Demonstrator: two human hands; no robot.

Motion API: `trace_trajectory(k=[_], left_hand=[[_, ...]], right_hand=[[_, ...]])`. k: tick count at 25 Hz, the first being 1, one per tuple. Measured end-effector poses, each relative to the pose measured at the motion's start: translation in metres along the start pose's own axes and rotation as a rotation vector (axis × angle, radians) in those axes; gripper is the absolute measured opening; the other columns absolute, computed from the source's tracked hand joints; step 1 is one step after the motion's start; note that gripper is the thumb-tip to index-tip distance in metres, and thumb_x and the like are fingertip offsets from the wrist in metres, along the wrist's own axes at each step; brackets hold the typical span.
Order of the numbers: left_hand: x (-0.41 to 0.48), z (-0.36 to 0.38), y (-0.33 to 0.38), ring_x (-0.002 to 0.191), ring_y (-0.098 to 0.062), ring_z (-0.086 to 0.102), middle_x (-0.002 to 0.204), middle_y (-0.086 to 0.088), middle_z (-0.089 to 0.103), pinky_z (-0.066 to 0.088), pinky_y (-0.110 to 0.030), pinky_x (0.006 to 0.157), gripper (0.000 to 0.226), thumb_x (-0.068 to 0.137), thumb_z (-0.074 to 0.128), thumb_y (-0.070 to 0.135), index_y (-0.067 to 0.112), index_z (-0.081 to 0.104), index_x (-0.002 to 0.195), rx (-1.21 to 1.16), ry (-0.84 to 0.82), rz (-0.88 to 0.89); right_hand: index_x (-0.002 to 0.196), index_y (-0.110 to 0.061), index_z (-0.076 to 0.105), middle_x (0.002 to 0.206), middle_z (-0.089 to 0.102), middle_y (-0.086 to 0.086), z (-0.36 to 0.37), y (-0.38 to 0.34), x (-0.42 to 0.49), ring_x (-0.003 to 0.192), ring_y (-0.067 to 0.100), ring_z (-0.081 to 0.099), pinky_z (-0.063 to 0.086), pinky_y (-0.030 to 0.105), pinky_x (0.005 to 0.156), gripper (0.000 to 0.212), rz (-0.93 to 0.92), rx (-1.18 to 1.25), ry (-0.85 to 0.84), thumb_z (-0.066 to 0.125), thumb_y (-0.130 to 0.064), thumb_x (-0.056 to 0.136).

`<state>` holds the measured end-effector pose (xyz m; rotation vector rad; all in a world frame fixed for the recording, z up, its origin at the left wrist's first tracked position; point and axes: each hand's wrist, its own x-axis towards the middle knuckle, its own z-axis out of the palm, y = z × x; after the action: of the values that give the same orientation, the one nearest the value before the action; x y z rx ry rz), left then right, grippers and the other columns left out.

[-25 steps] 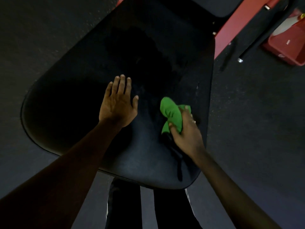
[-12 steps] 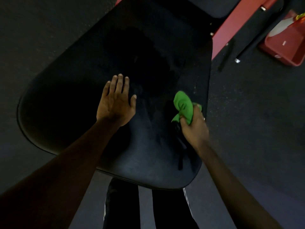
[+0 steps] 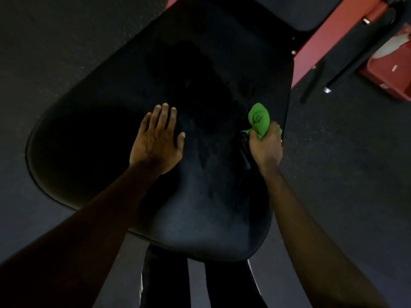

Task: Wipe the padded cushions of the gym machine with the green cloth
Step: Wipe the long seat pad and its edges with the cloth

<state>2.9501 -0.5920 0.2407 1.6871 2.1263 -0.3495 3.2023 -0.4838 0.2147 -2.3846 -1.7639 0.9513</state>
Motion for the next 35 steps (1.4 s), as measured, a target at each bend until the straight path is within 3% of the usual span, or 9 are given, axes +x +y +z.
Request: trace_trajectory(k=[7,11,14,18,24,28,31,33,35], left_hand=[[0.0,-0.004,0.0,0.155,-0.029,0.01,0.167,-0.015,0.013,0.011,-0.043,0.125,0.071,0.103,0.025,0.048,0.007,0.013,0.16,-0.012,-0.018,-0.006],[0.0,-0.003,-0.001,0.156,-0.026,0.006,0.168,-0.013,0.008,0.008,-0.042,0.126,0.072,0.102,0.018,0.05,0.009,0.007,0.161,0.002,-0.029,-0.019],[-0.001,-0.002,0.0,0.155,-0.026,0.008,0.168,-0.013,0.01,0.01,-0.043,0.126,0.072,0.103,0.019,0.05,0.009,0.008,0.16,-0.004,-0.018,-0.017],[-0.001,-0.003,-0.001,0.155,-0.027,0.011,0.167,-0.014,0.013,0.012,-0.043,0.126,0.072,0.102,0.024,0.05,0.008,0.013,0.16,-0.039,-0.006,-0.012],[-0.001,0.0,0.0,0.153,-0.029,0.016,0.165,-0.016,0.021,0.014,-0.044,0.125,0.073,0.1,0.031,0.048,0.006,0.019,0.159,-0.068,0.026,-0.018],[0.0,-0.002,-0.001,0.154,-0.028,0.013,0.166,-0.015,0.018,0.013,-0.044,0.125,0.072,0.101,0.027,0.048,0.007,0.017,0.159,-0.06,0.023,-0.017],[-0.002,0.0,-0.001,0.154,-0.028,0.014,0.166,-0.015,0.018,0.013,-0.044,0.125,0.072,0.101,0.028,0.048,0.006,0.018,0.159,-0.059,0.034,-0.012],[-0.001,0.002,-0.001,0.154,-0.029,0.015,0.165,-0.016,0.019,0.013,-0.045,0.125,0.072,0.101,0.03,0.047,0.006,0.019,0.159,-0.063,0.051,-0.005],[0.0,0.002,-0.001,0.153,-0.029,0.017,0.164,-0.017,0.022,0.015,-0.045,0.125,0.071,0.101,0.032,0.047,0.006,0.021,0.158,-0.063,0.06,-0.005]], right_hand=[[0.152,-0.017,0.038,0.159,0.04,0.005,-0.004,0.01,-0.098,0.152,0.021,0.028,0.026,0.038,0.124,0.071,-0.412,0.009,-0.325,0.066,-0.026,0.088],[0.136,-0.013,0.05,0.141,0.055,0.015,0.012,-0.009,-0.002,0.128,0.035,0.054,0.045,0.041,0.102,0.052,-0.3,-0.039,-0.2,0.066,-0.029,0.089],[0.119,-0.014,0.053,0.124,0.061,0.011,0.022,-0.034,0.054,0.113,0.036,0.06,0.046,0.038,0.087,0.037,-0.194,-0.019,-0.128,0.062,-0.033,0.089],[0.129,-0.016,0.05,0.126,0.061,0.009,0.017,-0.027,0.024,0.115,0.035,0.06,0.048,0.039,0.091,0.046,-0.231,0.002,-0.204,0.06,-0.033,0.087],[0.15,-0.029,0.035,0.158,0.041,0.003,-0.034,0.051,-0.109,0.147,0.02,0.037,0.033,0.032,0.116,0.071,-0.314,-0.015,-0.337,0.06,-0.034,0.084],[0.149,-0.017,0.045,0.151,0.052,0.006,-0.031,0.047,-0.059,0.136,0.026,0.05,0.039,0.031,0.109,0.066,-0.213,-0.029,-0.232,0.071,-0.02,0.088],[0.131,-0.019,0.056,0.128,0.066,0.011,-0.022,0.034,-0.008,0.116,0.036,0.062,0.05,0.04,0.093,0.046,-0.151,-0.027,-0.165,0.066,-0.031,0.088],[0.115,-0.017,0.056,0.112,0.068,0.012,-0.021,0.029,0.01,0.104,0.038,0.065,0.046,0.037,0.08,0.03,-0.129,-0.036,-0.137,0.064,-0.029,0.089],[0.118,-0.018,0.053,0.115,0.066,0.013,-0.02,0.025,-0.001,0.106,0.039,0.064,0.044,0.036,0.078,0.032,-0.112,-0.033,-0.136,0.064,-0.027,0.09]])
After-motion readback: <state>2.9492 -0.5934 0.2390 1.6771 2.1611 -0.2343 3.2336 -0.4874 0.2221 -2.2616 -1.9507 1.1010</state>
